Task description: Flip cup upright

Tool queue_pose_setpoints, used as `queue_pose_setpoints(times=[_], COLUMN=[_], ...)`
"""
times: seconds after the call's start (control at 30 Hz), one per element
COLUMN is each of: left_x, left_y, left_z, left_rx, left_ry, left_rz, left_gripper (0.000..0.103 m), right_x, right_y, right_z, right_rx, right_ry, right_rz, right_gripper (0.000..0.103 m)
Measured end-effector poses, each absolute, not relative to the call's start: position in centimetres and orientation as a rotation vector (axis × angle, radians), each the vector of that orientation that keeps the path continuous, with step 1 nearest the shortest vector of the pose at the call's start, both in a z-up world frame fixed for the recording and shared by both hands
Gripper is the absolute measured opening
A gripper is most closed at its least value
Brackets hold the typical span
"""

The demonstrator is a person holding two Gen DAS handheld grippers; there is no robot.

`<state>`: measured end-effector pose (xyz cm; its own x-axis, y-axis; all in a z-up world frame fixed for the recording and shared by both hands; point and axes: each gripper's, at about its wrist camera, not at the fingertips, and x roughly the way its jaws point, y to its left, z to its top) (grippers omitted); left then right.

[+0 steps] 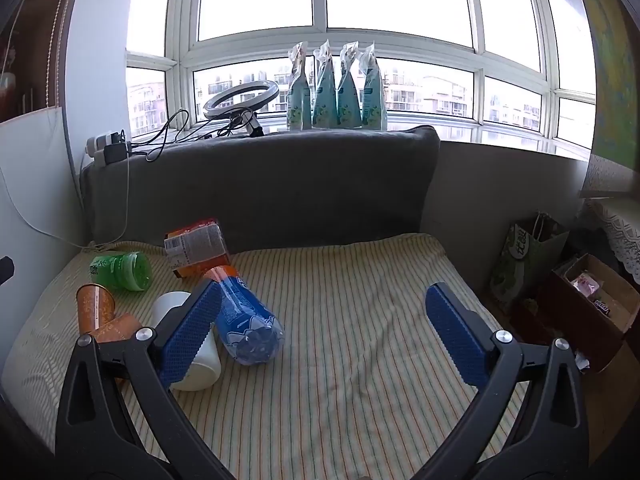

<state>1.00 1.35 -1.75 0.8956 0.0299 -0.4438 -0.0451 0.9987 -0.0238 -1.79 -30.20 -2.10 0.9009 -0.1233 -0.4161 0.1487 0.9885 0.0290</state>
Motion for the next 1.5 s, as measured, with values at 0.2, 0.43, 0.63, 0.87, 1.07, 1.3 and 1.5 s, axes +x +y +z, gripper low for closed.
queue_pose_setpoints(times=[0.2, 0.43, 0.63, 0.87, 1.07, 1.3, 1.5], left_x=[1.08, 1.0, 1.0, 0.98, 0.79, 0.76, 0.7], left_y=[1.6, 1.6, 1.54, 1.61, 1.57, 1.44, 1.38], left_z=[-1.74, -1.79, -1.75, -1.49, -1.38, -1.28, -1.3], left_rx=[-0.032, -0.029, -0.029, -0.027, -0.026, -0.026, -0.026], left_ry=[0.459, 0.452, 0.45, 0.438, 0.429, 0.427, 0.427], left_rz=[0.044, 0.042, 0.04, 0.038, 0.038, 0.039, 0.039], left_gripper=[0.103, 0.103, 0.103, 0.103, 0.103, 0.103, 0.103], right_x=[-1.46, -1.18, -1.13, -1.02, -1.1, -1.22, -1.23], right_y=[-30.0, -29.88, -29.82, -29.68, -29.74, -29.75, -29.72], right_z=[-2.08, -1.98, -2.02, -1.95, -1.87, -1.77, -1.87], right_rx=[0.051, 0.048, 0.045, 0.045, 0.044, 0.045, 0.045], right_ry=[0.433, 0.438, 0.437, 0.432, 0.429, 0.428, 0.428], right_rz=[-0.127, -0.125, -0.125, -0.125, -0.127, -0.124, -0.125], right_gripper=[0.103, 0.103, 0.103, 0.103, 0.103, 0.103, 0.103])
